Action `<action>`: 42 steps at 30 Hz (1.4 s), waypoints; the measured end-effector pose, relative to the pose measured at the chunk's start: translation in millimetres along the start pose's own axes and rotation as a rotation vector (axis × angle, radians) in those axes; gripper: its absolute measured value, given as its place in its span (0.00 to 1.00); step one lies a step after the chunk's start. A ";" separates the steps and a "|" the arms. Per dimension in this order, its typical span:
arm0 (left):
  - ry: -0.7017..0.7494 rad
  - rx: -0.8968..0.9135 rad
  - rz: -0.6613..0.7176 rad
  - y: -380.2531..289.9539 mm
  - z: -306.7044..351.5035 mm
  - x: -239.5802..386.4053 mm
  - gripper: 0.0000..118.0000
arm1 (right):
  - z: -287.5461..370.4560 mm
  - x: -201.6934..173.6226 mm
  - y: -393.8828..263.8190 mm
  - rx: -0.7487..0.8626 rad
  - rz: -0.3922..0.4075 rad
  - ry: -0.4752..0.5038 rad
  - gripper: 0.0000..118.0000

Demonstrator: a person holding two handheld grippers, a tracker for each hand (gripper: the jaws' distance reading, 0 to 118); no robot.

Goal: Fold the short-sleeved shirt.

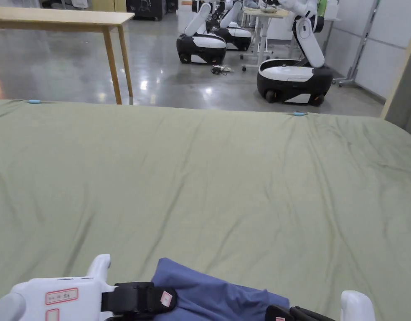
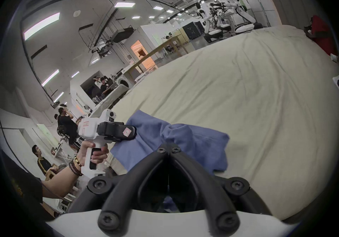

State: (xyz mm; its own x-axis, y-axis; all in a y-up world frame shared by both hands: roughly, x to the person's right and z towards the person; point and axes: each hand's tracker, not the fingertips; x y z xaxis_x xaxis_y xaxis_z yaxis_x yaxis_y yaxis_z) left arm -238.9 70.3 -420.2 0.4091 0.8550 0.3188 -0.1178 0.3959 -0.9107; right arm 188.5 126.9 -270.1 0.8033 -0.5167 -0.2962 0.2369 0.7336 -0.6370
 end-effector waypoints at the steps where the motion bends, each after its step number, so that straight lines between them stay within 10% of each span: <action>1: 0.002 0.007 0.004 1.7 7.6 -2.4 0.17 | 0.1 -2.0 1.6 0.001 0.001 0.006 0.00; 27: 0.318 0.100 0.049 73.0 335.2 -118.4 0.17 | -42.3 -57.1 8.5 -0.083 0.047 -0.032 0.00; 35: 0.378 0.143 0.092 76.6 347.3 -134.2 0.17 | -50.2 -58.6 6.5 -0.100 0.057 -0.057 0.00; 37: 0.383 0.159 0.105 75.4 347.2 -134.2 0.38 | -50.2 -59.2 7.3 -0.098 0.058 -0.055 0.00; 38: 0.395 0.174 0.112 73.8 348.3 -131.8 0.82 | -49.4 -60.7 7.8 -0.097 0.063 -0.050 0.00; 39: 0.400 0.190 0.106 72.9 350.0 -129.6 1.00 | -48.4 -61.6 8.4 -0.097 0.068 -0.046 0.00; 42: 0.355 0.331 0.093 70.6 368.6 -97.4 1.00 | -42.8 -60.9 8.4 -0.091 0.082 -0.037 0.00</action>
State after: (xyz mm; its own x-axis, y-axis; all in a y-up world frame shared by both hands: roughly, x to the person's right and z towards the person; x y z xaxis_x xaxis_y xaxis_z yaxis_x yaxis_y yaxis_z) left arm -620.6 138.4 -418.8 0.6596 0.7475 0.0787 -0.4258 0.4579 -0.7804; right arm 118.2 145.6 -287.8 0.8379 -0.4385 -0.3249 0.1202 0.7290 -0.6739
